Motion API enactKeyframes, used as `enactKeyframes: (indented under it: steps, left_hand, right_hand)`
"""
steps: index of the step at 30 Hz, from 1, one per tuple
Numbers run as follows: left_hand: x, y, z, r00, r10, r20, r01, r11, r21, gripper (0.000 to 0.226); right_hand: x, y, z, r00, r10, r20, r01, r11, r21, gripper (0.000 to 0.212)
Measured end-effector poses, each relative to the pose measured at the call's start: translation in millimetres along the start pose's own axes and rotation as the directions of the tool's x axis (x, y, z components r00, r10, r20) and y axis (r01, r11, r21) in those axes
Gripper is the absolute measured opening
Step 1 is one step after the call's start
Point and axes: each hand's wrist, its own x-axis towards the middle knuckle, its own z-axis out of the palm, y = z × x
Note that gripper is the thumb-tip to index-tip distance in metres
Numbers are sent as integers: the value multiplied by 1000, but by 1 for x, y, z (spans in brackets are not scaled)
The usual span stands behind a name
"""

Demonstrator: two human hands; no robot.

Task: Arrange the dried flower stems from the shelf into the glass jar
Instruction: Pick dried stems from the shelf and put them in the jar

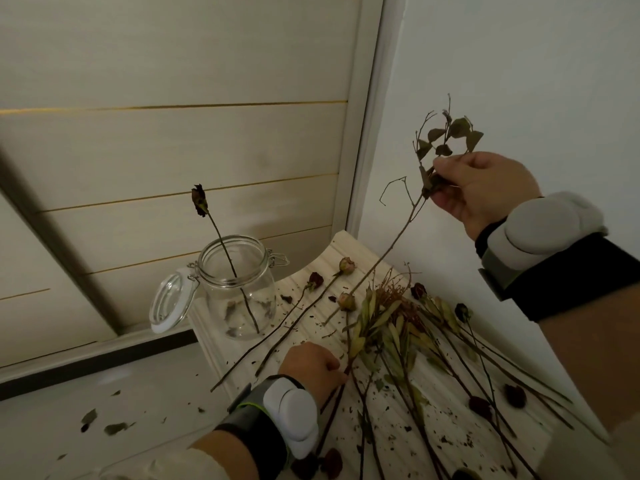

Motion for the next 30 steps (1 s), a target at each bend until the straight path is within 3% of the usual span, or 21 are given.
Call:
enactKeyframes:
  steps: [3,12,21,26,30]
  left_hand:
    - [-5,-4,-9,1000,-4,-29,3,999,-37,34]
    - [-31,-7,-57,949,81,-303,-127,982,-138,24]
    - [-64,-22,-106,850,164,-501,-226,972,-64,24]
    - [-71,-41,-123,823,150,-548,-212,976,-50,23]
    - [-71,-57,-131,833,83,-547,-155,984,-87,23]
  right_hand:
    - [0,-9,15,999,-43,-9,43,999,2,20]
    - [-5,-37,60,983,-165,-77,166,986,4,12]
    - [-17,-55,118,950,-302,-74,294,950,-102,8]
    - [-28,-32,145,946,-324,20,317,910,-265,15]
    - [-33,-6,163,949,-296,107,314,872,-375,5]
